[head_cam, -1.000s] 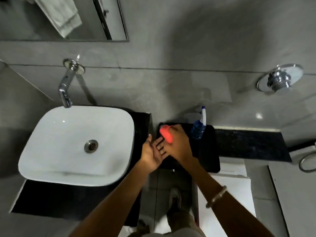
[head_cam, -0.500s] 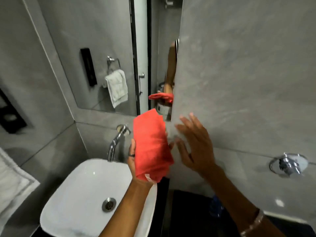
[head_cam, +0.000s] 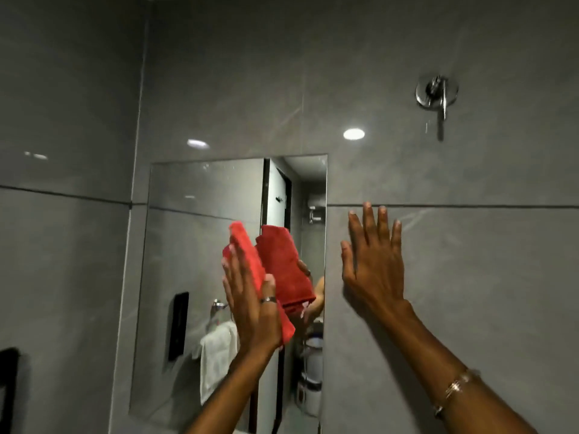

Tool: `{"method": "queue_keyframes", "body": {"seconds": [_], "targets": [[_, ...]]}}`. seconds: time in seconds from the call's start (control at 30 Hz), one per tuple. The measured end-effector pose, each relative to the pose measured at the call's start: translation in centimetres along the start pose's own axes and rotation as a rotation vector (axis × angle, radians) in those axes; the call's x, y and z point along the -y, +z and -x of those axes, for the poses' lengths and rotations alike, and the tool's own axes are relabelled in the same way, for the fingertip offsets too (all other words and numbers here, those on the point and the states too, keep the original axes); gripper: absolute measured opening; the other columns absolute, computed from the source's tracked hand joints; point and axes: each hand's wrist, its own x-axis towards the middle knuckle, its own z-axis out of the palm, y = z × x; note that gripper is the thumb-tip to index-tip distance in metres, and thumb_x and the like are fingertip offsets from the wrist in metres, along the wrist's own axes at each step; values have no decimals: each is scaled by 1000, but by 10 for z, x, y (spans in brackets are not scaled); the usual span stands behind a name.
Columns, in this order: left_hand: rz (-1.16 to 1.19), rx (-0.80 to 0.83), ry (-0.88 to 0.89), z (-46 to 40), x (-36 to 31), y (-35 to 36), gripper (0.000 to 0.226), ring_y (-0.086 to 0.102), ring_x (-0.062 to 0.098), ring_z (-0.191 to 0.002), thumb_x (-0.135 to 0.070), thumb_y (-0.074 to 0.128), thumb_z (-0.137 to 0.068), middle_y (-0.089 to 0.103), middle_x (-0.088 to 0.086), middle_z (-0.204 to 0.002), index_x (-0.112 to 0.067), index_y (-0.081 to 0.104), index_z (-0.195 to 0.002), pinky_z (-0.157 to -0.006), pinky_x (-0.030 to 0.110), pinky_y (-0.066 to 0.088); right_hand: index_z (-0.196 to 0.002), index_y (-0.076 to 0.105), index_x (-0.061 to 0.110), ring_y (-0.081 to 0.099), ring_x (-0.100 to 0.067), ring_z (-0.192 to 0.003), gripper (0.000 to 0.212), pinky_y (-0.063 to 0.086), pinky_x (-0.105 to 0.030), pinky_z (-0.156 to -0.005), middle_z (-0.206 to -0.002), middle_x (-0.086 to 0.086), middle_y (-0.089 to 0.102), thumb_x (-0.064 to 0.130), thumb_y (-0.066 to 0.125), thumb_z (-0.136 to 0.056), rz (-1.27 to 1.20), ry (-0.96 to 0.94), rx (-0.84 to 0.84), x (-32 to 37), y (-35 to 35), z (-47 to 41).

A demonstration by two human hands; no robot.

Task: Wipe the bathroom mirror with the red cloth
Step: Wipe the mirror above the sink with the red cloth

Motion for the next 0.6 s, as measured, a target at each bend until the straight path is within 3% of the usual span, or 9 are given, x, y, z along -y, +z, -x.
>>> {"method": "queue_keyframes", "body": {"seconds": [0.1, 0.2, 0.27, 0.43, 0.6], "targets": [[-273, 66, 240, -33, 2, 31, 73, -20, 4, -158, -44, 32, -102, -18, -12, -170, -31, -11, -160, -129, 33, -15, -167, 6, 25, -11, -25, -163, 68, 2, -57, -131, -176, -4, -9, 50, 24, -106, 109, -23, -23, -10, 13, -19], [-442, 205, 349, -39, 11, 62, 74, -25, 9, -157, -43, 29, -103, -23, -3, -169, -20, -11, -160, -131, 42, -13, -167, 6, 23, -6, -26, -163, 70, -1, -55, -131, -176, -5, -7, 50, 26, -106, 152, -56, -107, -15, 25, -17], [-572, 207, 408, -38, 17, 78, 73, -25, 12, -158, -49, 23, -105, -23, -1, -170, -18, -10, -162, -131, 43, -12, -167, 8, 23, -3, -27, -163, 70, 1, -55, -130, -176, -5, -5, 49, 26, -105, 149, -71, -135, -18, 28, -19], [-635, 183, 543, -53, 23, 90, 73, -8, 22, -162, -56, 8, -106, -4, 6, -175, -13, 5, -165, -130, 55, 3, -167, 10, 22, -1, -28, -163, 70, 3, -56, -131, -176, -6, -2, 48, 27, -105, 147, -84, -177, -21, 35, -18], [-621, 213, 635, -108, -13, 103, 70, -9, 23, -162, -49, 14, -107, -7, 5, -175, -13, 2, -165, -131, 57, 5, -167, 13, 21, 0, -29, -163, 69, 4, -57, -131, -176, -7, 1, 46, 29, -105, 150, -96, -158, -21, 33, -19]]}}
